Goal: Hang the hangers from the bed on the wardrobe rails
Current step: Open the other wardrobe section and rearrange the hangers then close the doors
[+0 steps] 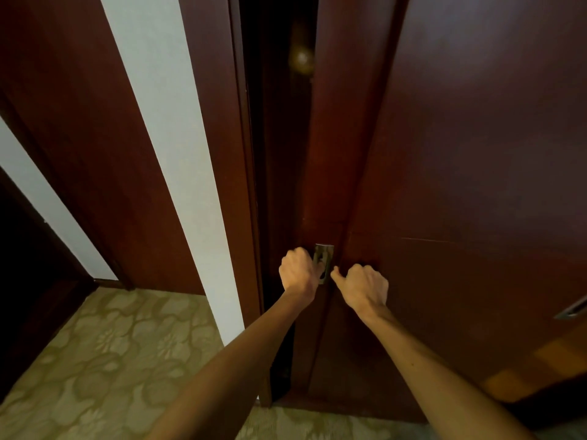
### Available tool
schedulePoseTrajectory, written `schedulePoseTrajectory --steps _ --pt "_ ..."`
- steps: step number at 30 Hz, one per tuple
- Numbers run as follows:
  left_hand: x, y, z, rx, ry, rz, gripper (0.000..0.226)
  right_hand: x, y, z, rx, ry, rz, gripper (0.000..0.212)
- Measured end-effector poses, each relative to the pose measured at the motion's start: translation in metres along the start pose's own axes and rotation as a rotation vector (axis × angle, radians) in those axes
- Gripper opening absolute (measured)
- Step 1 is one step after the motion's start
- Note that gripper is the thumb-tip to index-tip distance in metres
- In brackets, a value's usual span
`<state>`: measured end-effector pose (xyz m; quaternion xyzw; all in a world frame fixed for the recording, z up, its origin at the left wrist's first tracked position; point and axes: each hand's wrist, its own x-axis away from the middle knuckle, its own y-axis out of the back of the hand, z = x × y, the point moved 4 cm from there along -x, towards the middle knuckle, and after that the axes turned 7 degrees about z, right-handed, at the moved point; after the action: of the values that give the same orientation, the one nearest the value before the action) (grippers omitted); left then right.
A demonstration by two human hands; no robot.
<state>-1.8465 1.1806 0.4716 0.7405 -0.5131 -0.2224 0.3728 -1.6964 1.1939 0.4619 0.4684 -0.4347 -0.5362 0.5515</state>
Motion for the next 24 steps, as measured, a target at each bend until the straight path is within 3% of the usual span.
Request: schedulePoseTrajectory --steps 24 --pt "0.032 -0.081 -0.114 -0.113 -0.058 0.050 0.035 -0.013 0.022 -0.148 -0.036 -0.005 0.032 0.063"
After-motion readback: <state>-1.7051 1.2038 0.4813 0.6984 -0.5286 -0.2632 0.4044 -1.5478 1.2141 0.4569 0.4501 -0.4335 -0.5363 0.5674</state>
